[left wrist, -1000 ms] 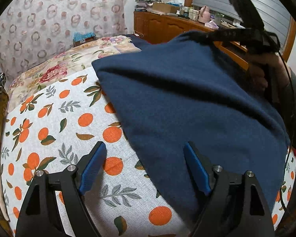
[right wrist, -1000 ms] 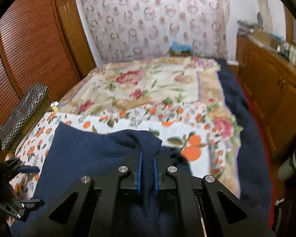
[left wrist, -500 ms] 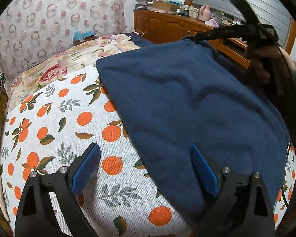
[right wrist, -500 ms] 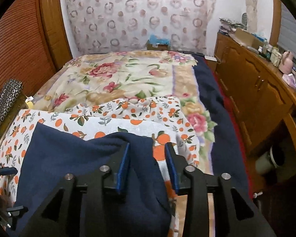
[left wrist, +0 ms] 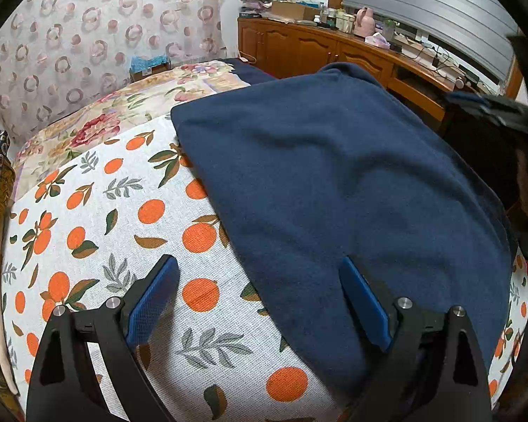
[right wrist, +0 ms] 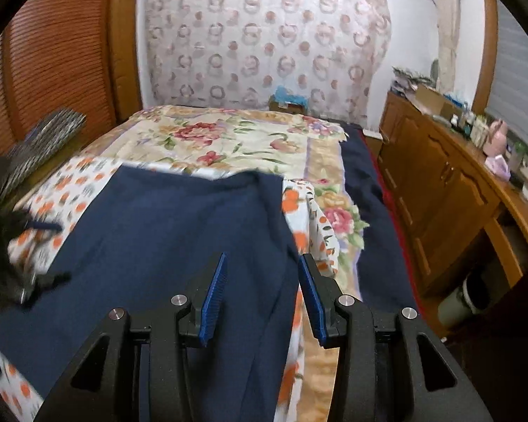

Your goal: Fold small clothes

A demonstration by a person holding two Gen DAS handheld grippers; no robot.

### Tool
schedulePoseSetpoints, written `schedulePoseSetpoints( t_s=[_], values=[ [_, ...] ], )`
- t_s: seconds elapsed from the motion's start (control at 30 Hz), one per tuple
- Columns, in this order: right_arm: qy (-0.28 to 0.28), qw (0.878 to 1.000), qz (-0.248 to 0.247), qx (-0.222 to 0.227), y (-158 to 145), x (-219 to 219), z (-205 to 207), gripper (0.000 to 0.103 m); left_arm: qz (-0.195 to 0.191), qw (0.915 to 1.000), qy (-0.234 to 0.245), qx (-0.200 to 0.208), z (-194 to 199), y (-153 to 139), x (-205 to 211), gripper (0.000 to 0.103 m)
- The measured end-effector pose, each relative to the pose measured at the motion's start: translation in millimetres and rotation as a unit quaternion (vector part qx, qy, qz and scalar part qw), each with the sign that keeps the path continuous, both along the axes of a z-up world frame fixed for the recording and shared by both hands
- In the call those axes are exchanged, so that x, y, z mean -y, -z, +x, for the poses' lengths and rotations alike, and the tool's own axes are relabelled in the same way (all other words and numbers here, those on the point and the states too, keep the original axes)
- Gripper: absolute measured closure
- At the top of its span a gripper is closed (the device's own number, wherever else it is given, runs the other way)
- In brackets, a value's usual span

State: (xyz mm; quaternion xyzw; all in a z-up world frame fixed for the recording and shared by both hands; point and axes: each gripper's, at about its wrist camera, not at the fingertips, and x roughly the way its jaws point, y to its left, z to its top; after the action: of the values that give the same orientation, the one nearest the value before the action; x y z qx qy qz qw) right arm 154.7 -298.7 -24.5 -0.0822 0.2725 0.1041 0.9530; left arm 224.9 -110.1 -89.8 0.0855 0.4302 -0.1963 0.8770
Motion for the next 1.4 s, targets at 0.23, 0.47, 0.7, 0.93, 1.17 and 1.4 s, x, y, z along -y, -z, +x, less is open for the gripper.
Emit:
schedulePoseSetpoints(
  t_s=[0.23,0.47,0.7,0.93,1.17,1.4],
  values=[
    [0.005,0.999,0.027,-0.027,13,14,-52,0.059,-0.041,0.9989,-0.001,0.021,-33,-22,-10,0.022],
    [0.017,0.997,0.053,-0.045,28,24,-85,0.059,-0.060,0.9976,0.027,0.020,-80,-29,0,0.032],
    [0.026,0.998,0.048,-0.040,25,18,-106,0.059,-0.042,0.9989,0.016,0.007,-106,-17,2,0.033],
    [0.030,0.996,0.053,-0.060,39,27,-110,0.059,-0.045,0.9987,0.021,-0.010,-116,-2,0,0.033],
    [0.041,0.995,0.053,-0.072,41,31,-104,0.059,-0.055,0.9981,0.024,-0.009,-121,-1,-3,0.041],
    [0.053,0.996,0.032,-0.068,40,30,-108,0.059,-0.058,0.9980,0.025,-0.007,-126,0,-5,0.042]
  ],
)
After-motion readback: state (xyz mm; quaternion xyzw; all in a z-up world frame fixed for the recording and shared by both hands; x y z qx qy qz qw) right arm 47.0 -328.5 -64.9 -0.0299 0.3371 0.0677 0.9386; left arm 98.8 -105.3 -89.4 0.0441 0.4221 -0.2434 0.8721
